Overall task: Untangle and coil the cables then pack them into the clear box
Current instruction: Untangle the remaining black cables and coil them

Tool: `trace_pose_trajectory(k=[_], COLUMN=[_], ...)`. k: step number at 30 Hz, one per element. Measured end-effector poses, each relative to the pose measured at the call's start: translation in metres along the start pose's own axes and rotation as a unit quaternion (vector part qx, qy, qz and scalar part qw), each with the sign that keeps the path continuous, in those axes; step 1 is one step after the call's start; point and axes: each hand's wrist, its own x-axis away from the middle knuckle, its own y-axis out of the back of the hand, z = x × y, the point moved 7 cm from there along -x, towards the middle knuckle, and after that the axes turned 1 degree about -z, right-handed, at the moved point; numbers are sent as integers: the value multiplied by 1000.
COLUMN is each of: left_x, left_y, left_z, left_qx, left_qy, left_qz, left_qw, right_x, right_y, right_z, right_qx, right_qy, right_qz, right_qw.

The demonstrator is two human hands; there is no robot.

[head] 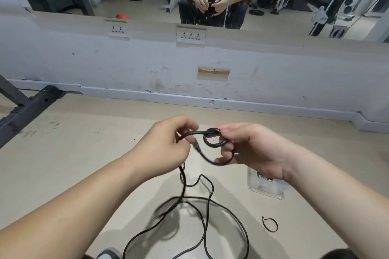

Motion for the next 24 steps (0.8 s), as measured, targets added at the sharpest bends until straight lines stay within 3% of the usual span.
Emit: trace_pose_trajectory(k=[2, 5, 8, 12, 15, 19, 24], left_x=[8, 14, 12, 11, 7, 4, 9], left_y=[-13, -30, -29, -25, -17, -8, -6], left_z=[-4, -9, -8, -8, -6, -3, -7], left_qx=[94, 103, 104, 175, 253, 274, 211], left_qy=[2, -27, 2, 21, 30, 34, -6], left_qz=[53, 106, 79, 54, 5, -17, 2], left_qw=[994, 989, 991, 983, 967, 961, 978], right_x=[-1, -2, -3, -4, -5, -5, -6], right_y=[0, 2, 4, 2, 2, -13, -7], right_z=[-2, -3, 1, -1, -5, -1, 1], right_qx=[2, 5, 1, -135, -123, -182, -65], right_qy=[20, 43, 63, 45, 38, 49, 44], right_qz=[-12, -48, -62, -28, -26, 23, -36], right_qw=[1000, 998, 996, 989, 991, 982, 996])
